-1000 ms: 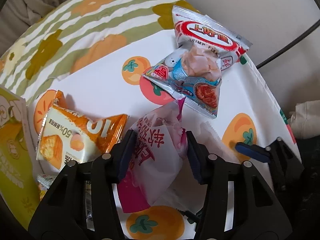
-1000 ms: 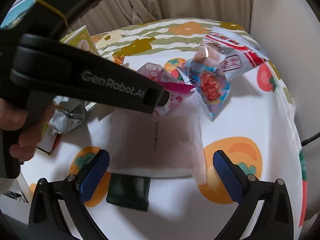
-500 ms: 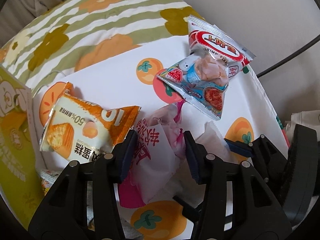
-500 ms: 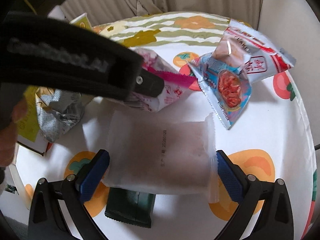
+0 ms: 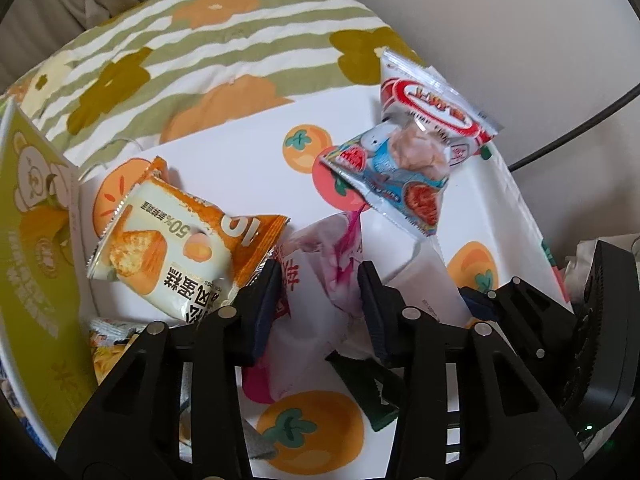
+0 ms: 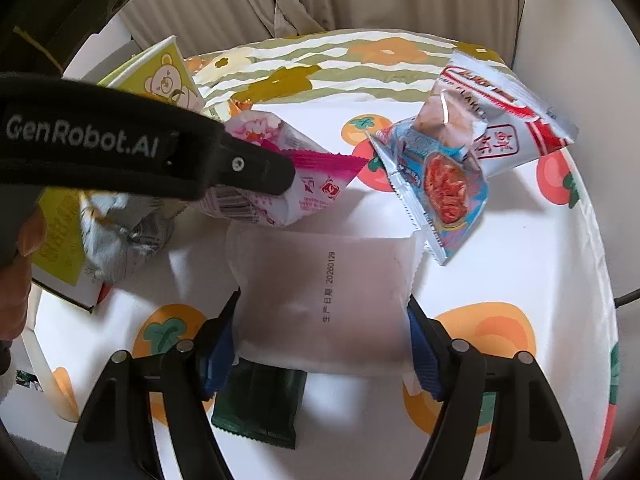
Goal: Organize snacks
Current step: 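Grasp a pink-white bag with the left tool while the right tool grasps a white pastry bag, then lower both bags into the box and open both tools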
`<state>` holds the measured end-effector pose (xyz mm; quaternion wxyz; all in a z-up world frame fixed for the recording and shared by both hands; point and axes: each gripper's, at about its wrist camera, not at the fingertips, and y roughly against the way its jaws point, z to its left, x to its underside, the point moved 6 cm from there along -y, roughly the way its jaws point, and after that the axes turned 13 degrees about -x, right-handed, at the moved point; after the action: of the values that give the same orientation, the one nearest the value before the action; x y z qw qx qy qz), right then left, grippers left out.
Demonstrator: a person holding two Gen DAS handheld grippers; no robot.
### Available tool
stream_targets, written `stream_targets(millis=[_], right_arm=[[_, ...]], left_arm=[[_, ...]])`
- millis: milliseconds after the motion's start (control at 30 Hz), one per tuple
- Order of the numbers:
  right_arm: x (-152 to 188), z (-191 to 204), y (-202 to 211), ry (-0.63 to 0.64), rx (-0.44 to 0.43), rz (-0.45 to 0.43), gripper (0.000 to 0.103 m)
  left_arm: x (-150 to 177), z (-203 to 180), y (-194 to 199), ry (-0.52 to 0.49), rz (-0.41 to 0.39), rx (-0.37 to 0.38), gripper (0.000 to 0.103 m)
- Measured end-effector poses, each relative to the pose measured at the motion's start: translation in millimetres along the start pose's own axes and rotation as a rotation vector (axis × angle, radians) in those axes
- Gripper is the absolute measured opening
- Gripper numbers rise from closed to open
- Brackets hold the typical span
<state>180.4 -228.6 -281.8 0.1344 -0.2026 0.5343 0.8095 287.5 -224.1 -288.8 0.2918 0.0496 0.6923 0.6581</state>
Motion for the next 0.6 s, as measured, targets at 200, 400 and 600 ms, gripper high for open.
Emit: stream_targets(millis=[200,400,600], right_arm=[[0.9,-3.6,25.1,0.016,0.007,-0.017,0.070],[9.8,-0.8,51.2,0.035,0.007,-0.034,0.070],[-1.0,-2.7,85.6,0.064,0.004,-0.057,0.070]], left_arm=[[-0.8,-6.0,17.0,0.027,-0.028,0.000,0.029],[0.1,-14.0,40.8,0.067,-0.069,0.001,0.028],[-1.8,-13.0,82.3,0.129,-0.149,-0.008,0.028]])
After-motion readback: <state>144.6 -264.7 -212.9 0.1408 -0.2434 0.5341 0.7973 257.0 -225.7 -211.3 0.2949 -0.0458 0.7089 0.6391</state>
